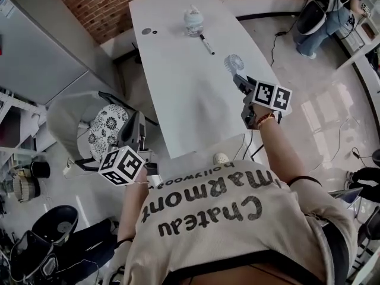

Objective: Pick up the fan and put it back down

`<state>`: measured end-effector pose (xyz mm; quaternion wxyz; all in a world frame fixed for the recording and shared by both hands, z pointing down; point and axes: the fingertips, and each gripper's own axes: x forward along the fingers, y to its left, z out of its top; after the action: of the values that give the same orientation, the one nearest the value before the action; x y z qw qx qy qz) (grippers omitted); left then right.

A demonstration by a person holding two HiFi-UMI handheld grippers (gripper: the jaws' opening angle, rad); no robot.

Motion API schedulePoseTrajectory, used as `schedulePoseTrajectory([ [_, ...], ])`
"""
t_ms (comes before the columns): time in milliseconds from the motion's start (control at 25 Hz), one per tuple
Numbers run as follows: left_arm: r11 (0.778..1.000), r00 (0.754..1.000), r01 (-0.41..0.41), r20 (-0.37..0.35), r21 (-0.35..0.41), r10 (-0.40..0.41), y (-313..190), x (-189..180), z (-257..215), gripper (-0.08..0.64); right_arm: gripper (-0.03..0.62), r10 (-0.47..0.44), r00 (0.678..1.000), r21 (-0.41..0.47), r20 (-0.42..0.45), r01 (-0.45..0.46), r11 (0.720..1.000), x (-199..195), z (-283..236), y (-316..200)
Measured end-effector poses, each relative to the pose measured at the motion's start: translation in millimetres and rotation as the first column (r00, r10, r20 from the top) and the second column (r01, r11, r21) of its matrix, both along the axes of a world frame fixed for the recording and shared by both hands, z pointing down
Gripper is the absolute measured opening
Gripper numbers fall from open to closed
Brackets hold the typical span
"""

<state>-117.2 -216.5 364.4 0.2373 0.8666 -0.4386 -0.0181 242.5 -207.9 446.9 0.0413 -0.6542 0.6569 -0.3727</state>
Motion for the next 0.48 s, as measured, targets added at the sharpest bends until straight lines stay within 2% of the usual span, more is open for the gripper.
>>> schedulePoseTrajectory([
  [240, 1.0, 1.0, 0.007, -0.008, -0.003, -0.007, 14.7, -29.7, -3.6, 0.0, 0.215, -0.007, 1.0, 0.073, 0.029, 0.005, 0.997, -44.8, -33.2, 22.7],
  [480, 0.999, 1.0, -0.008, -0.023, 0.031, 0.009, 32.5, -53.3, -17.7, 0.0, 0.215, -0.051, 0.997, 0.135, 0.065, 0.042, 0.99, -88.8, -62.1, 39.9],
])
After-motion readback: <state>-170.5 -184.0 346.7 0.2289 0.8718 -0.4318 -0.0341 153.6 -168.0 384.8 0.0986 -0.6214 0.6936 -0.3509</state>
